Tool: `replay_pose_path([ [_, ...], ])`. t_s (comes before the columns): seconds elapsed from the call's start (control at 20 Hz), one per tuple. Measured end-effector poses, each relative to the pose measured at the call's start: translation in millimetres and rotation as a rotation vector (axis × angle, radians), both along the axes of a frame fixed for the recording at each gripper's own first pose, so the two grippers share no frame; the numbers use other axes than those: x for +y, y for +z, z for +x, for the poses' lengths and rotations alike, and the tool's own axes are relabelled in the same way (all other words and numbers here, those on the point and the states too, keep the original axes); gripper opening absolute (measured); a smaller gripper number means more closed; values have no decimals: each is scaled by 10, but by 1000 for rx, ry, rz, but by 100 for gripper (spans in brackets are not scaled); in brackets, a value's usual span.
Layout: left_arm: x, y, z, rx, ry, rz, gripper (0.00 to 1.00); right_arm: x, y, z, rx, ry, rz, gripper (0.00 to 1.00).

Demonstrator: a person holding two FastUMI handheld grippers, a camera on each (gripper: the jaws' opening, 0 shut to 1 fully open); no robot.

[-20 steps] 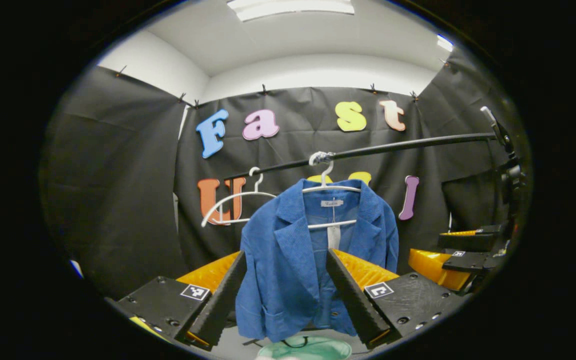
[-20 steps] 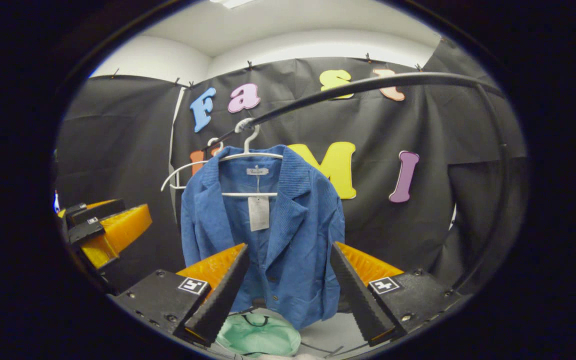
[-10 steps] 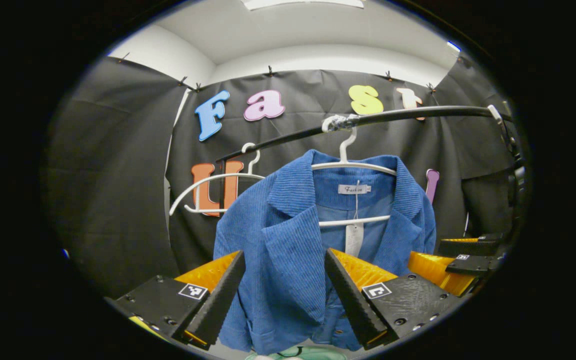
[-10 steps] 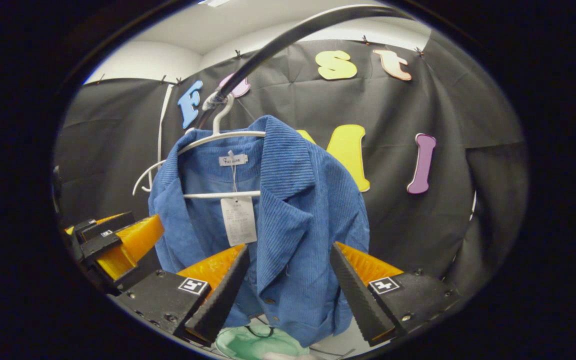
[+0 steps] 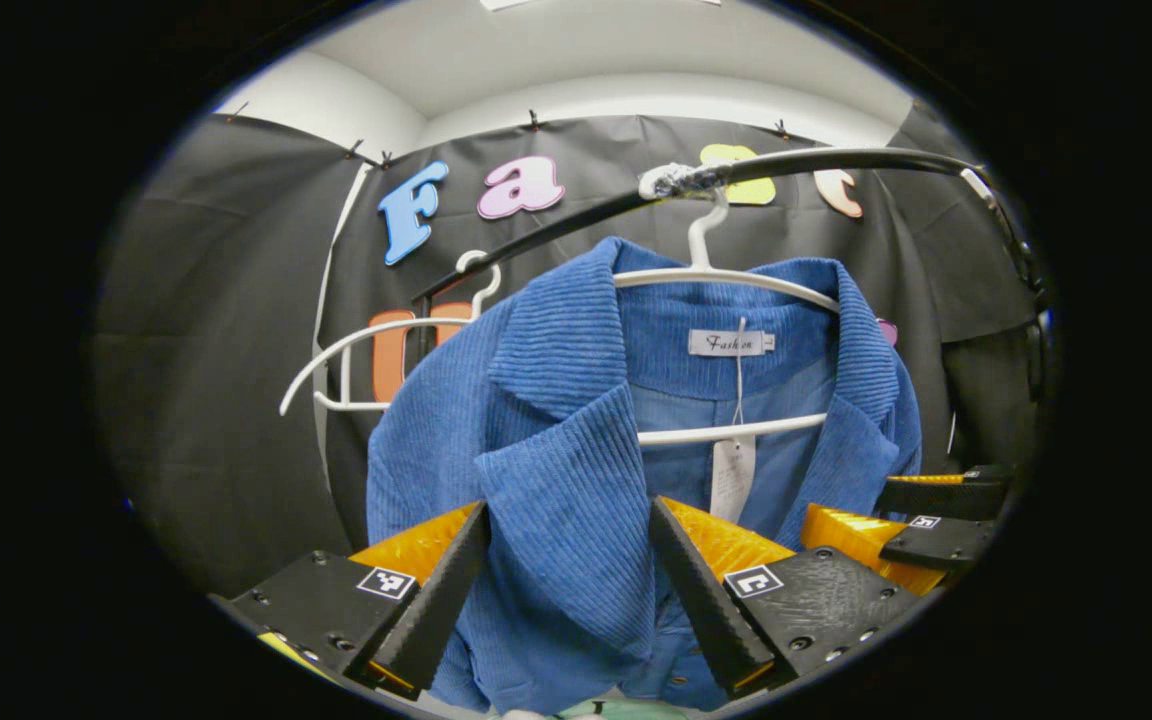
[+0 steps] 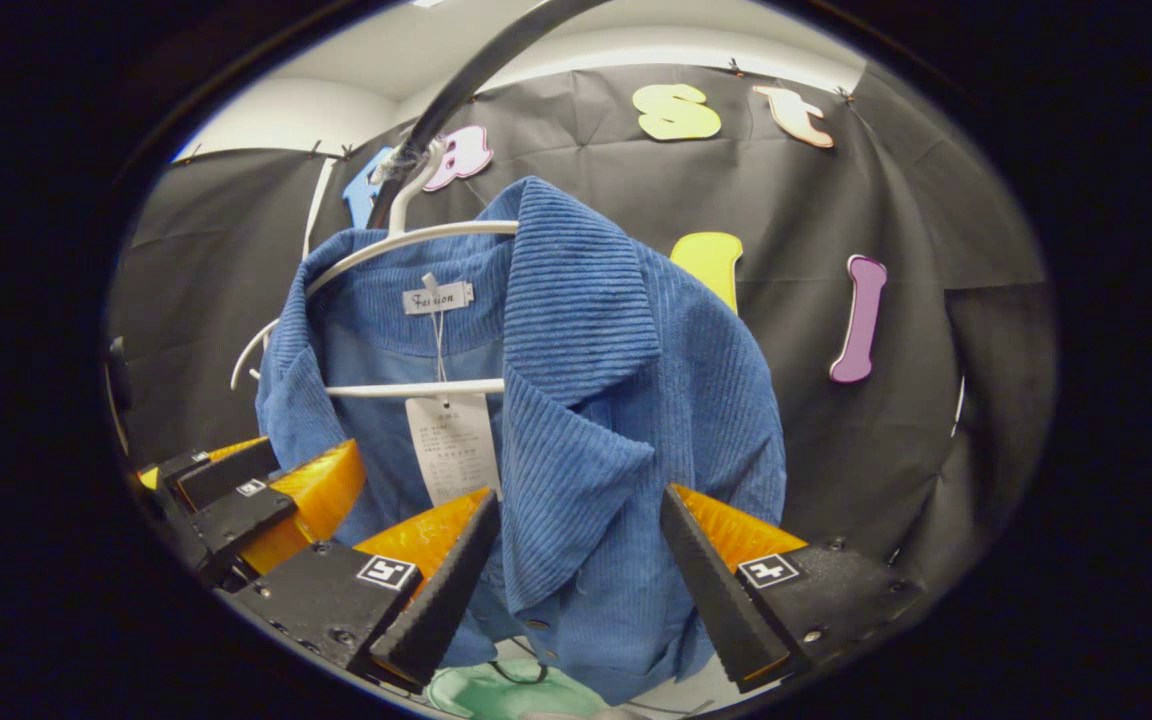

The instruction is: Grasp the clothes on the hanger with both hands and then place them into the laundry hamper below.

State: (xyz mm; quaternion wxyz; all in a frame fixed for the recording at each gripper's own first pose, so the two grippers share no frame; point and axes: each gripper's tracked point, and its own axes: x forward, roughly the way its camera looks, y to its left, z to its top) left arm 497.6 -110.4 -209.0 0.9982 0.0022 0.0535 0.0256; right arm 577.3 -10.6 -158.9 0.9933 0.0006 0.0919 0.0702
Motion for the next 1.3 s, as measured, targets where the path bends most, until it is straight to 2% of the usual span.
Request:
replay_pose_path([
  [0.05, -10, -24, 25, 6, -1, -1, 100, 8, -9, 27, 4, -1, 7, 100],
  [0.1, -26, -47, 57, 17, -1, -3, 96, 29, -13, 45, 11, 0, 16, 100],
  [0.15, -26, -76, 80, 28, 2, -5, 100, 40, -21, 63, 16, -5, 21, 90],
  [0.2, -5, -114, 96, 37, 4, -6, 96, 52, -38, 87, 21, -4, 15, 80],
  [0.25, 20, -122, 91, 45, 8, -6, 88, 68, -52, 75, 23, -2, 9, 70],
  [0.4, 36, -177, 108, 67, -9, -10, 65, 39, -34, 91, 20, -4, -1, 53],
  [0.45, -10, -218, 105, 86, -35, -20, 53, 49, -65, 102, 29, 1, 3, 42],
  [0.5, 12, -252, 95, 103, -35, -27, 42, 41, -90, 124, 41, 2, 8, 35],
  [0.55, 101, -249, 71, 109, 3, -12, 31, 38, -99, 121, 50, 12, 11, 21],
  [0.65, 189, -276, 95, 109, 25, -16, 8, 10, -98, 94, 53, 30, 24, 10],
  [0.7, 173, -256, 56, 118, 32, -15, 8, -1, -83, 96, 55, 36, 25, 8],
  [0.75, 175, -251, 48, 121, 32, -9, 3, -17, -80, 96, 55, 45, 22, 5],
  [1.0, 225, -291, 66, 127, 16, 29, 3, -71, -57, 83, 50, 58, 16, 4],
  [1.05, 237, -277, 41, 127, 10, 28, 0, -99, -56, 85, 50, 61, 17, 4],
  [1.1, 290, -278, 26, 126, 21, 34, 3, -121, -42, 97, 49, 68, 19, 4],
  [1.15, 342, -273, 23, 124, 31, 39, 0, -150, -32, 94, 48, 71, 20, 4],
  [1.3, 517, -219, 0, 116, 68, 38, 0, -277, -7, 87, 51, 65, 24, 4],
])
